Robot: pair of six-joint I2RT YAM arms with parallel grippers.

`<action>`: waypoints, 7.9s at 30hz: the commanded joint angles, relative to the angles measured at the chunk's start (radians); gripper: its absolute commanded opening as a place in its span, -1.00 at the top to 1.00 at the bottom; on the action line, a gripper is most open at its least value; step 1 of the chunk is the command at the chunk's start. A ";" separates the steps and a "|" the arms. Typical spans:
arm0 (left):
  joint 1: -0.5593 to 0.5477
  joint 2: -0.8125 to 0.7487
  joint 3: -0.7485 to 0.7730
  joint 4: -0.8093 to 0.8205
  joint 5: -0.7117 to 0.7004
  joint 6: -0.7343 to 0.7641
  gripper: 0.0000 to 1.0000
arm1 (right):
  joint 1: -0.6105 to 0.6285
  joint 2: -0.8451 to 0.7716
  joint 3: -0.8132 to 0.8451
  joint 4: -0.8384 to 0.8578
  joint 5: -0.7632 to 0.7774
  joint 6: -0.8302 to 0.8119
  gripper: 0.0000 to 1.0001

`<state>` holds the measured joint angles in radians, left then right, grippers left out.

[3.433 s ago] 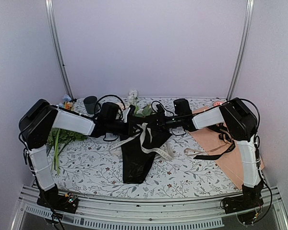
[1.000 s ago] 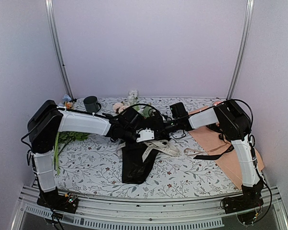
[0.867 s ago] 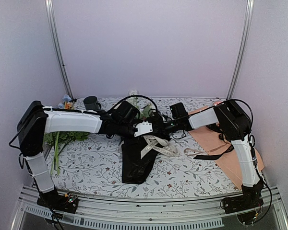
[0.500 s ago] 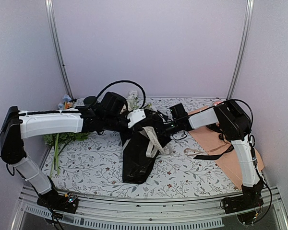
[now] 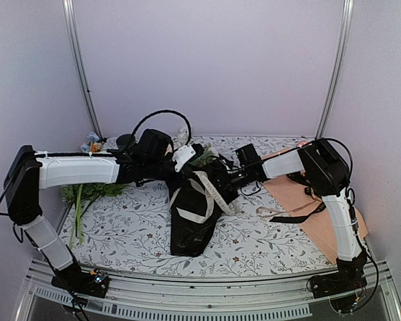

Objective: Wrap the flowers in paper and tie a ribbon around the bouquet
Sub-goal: Cross the ribbon over the folded bouquet.

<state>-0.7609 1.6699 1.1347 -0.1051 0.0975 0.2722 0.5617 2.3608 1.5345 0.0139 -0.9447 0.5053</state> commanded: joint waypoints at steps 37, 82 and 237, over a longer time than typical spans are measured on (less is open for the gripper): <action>-0.012 0.264 -0.049 -0.011 0.028 -0.071 1.00 | -0.049 -0.124 0.013 -0.305 0.007 -0.298 0.31; 0.019 0.310 -0.085 0.050 0.157 -0.146 1.00 | 0.101 -0.582 -0.427 0.103 0.387 0.030 0.35; 0.358 -0.086 -0.429 0.256 0.035 -0.552 1.00 | 0.199 -0.394 -0.361 -0.047 0.175 -0.089 0.99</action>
<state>-0.4458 1.6161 0.7479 0.0727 0.0982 -0.2169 0.7654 2.0312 1.1778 -0.0296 -0.6151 0.5323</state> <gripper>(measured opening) 0.004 0.005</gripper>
